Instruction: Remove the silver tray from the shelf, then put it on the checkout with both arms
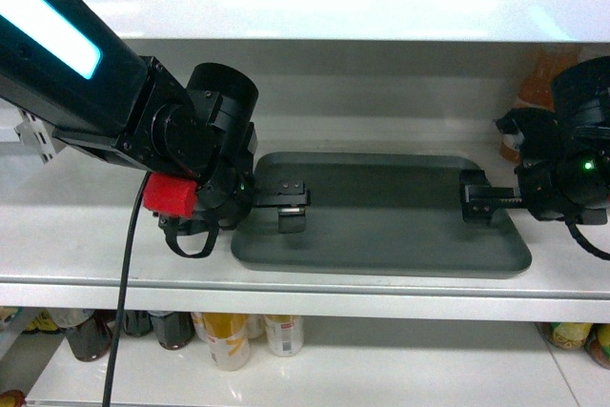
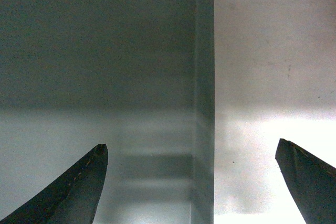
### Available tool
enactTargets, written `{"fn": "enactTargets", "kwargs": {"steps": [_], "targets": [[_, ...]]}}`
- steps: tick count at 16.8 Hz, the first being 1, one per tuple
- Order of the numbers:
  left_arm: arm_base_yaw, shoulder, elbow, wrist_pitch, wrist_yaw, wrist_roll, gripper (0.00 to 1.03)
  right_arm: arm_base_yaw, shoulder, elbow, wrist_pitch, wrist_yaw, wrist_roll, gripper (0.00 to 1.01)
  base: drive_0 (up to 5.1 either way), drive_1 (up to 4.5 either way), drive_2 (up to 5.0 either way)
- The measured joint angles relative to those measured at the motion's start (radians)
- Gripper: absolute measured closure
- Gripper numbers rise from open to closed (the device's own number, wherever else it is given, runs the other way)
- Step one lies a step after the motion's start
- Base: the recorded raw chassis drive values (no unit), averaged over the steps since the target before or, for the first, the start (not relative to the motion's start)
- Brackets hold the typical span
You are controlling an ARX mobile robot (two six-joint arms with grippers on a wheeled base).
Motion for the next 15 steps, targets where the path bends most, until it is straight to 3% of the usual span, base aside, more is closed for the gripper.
{"fn": "enactTargets", "kwargs": {"steps": [3, 5, 7, 10, 15], "targets": [[-0.003, 0.023, 0.025, -0.025, -0.015, 0.002, 0.07, -0.001, 0.09, 0.14, -0.105, 0.018, -0.009, 0.03, 0.0, 0.0, 0.0], [0.009, 0.02, 0.006, -0.048, 0.006, -0.004, 0.58, 0.0, 0.097, 0.14, -0.114, -0.005, -0.013, 0.55, 0.0, 0.0, 0.0], [0.029, -0.013, -0.075, 0.027, -0.002, -0.018, 1.0, -0.009, 0.078, 0.056, 0.008, 0.016, 0.0, 0.98, 0.0, 0.0, 0.0], [0.028, -0.056, -0.154, 0.084, -0.016, -0.027, 1.0, -0.009, 0.034, -0.042, 0.077, 0.008, 0.035, 0.98, 0.0, 0.0, 0.0], [-0.005, -0.208, -0.396, 0.214, -0.07, -0.008, 1.0, -0.009, -0.134, -0.329, 0.21, -0.019, 0.081, 0.98, 0.0, 0.0, 0.0]]}}
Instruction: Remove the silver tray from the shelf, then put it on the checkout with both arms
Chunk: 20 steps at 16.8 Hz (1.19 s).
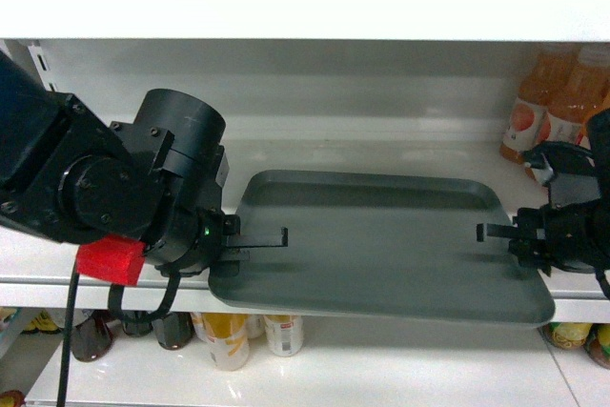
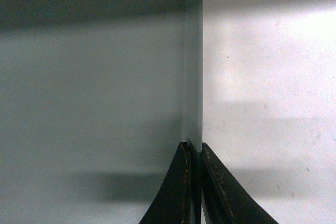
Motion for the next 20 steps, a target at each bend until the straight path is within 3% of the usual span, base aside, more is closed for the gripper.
{"fn": "enactTargets", "kwargs": {"steps": [4, 9, 11, 20], "targets": [[-0.035, -0.201, -0.154, 0.077, -0.045, 0.008, 1.0, -0.006, -0.229, -0.211, 0.116, -0.024, 0.02, 0.98, 0.0, 0.0, 0.0], [-0.093, -0.492, -0.419, 0.104, -0.106, -0.004, 1.0, -0.025, -0.581, -0.504, 0.151, -0.087, 0.024, 0.98, 0.0, 0.0, 0.0], [-0.106, -0.614, -0.507, 0.096, -0.131, -0.031, 1.0, -0.024, -0.595, -0.514, 0.15, -0.11, 0.024, 0.98, 0.0, 0.0, 0.0], [-0.099, -0.632, -0.498, 0.106, -0.14, -0.028, 1.0, -0.017, -0.595, -0.503, 0.158, -0.113, 0.038, 0.98, 0.0, 0.0, 0.0]]}}
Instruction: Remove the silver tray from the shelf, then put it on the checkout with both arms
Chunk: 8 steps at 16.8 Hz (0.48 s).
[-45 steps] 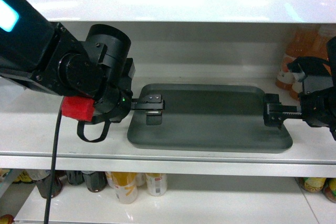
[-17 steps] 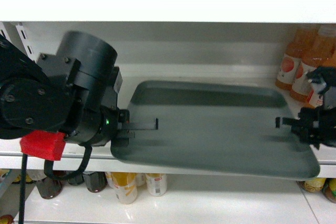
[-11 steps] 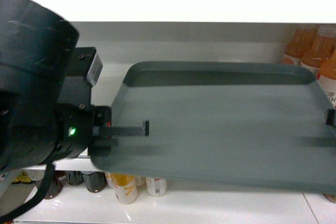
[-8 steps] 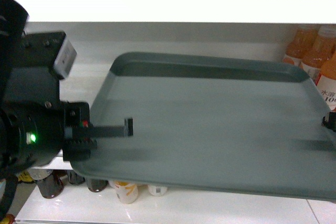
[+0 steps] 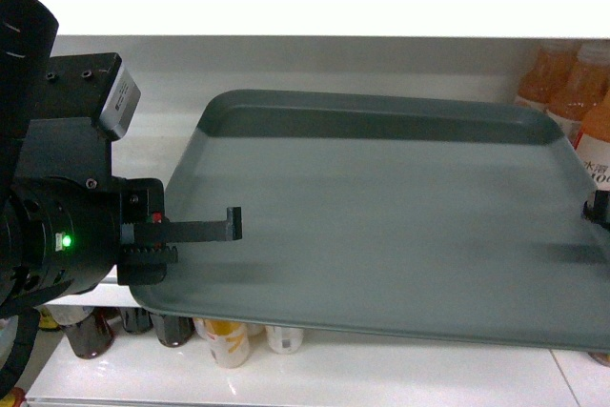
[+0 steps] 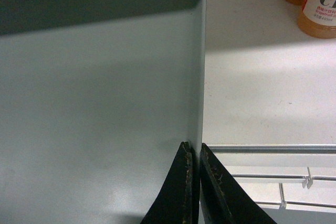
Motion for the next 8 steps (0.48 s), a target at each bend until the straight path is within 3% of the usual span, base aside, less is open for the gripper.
{"fn": "enactTargets", "kwargs": {"steps": [2, 8], "targets": [[0.0, 0.002, 0.0, -0.006, 0.0, 0.0, 1.0, 0.0, 0.002, 0.0, -0.003, 0.0, 0.0, 0.98, 0.0, 0.0, 0.0], [0.0, 0.001, 0.0, -0.008, 0.0, -0.001, 1.0, -0.001, 0.004, -0.001, -0.006, -0.001, 0.0, 0.98, 0.0, -4.33, 4.3]]}}
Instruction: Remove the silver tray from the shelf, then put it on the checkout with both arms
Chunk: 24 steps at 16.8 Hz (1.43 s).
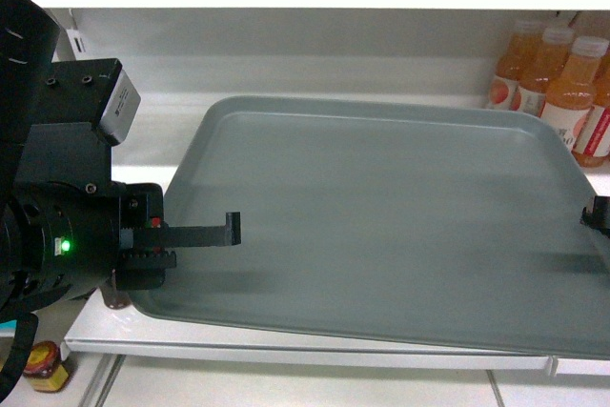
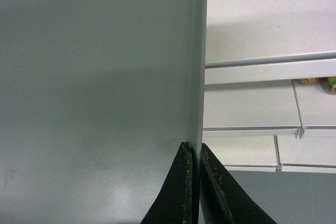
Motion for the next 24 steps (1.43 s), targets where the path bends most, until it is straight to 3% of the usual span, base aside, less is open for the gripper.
{"fn": "enactTargets", "kwargs": {"steps": [24], "targets": [[-0.001, -0.002, 0.0, 0.001, -0.001, -0.001, 1.0, -0.001, 0.0, -0.001, 0.001, 0.0, 0.0, 0.98, 0.0, -4.31, 4.4]]}}
